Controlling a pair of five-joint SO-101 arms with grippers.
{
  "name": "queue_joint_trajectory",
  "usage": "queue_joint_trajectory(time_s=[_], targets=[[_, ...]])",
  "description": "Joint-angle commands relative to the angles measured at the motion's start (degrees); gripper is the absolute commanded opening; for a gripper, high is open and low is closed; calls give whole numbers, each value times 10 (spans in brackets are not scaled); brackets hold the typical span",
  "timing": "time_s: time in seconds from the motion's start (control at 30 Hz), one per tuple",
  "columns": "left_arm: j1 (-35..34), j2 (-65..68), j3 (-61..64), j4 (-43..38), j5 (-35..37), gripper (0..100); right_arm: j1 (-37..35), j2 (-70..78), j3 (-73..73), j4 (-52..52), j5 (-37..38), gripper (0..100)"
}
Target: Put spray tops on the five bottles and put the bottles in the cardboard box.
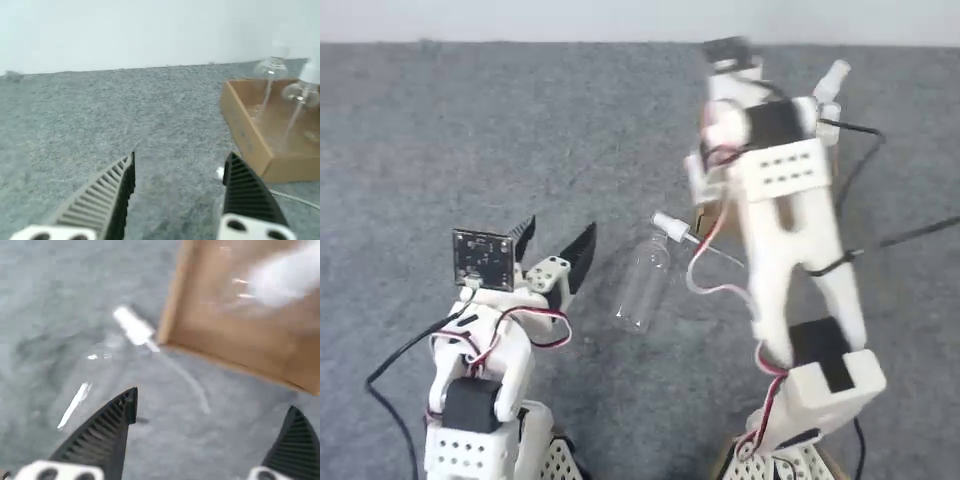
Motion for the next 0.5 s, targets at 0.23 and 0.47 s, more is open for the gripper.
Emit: queue_joint_trajectory(time_s=[0.23,0.47], targets=[[-108,-6,-23,42,-25,264,-179,-42,217,-212,-148,369],[-130,-7,22,18,-25,264,-216,-42,355,-356,-212,369]])
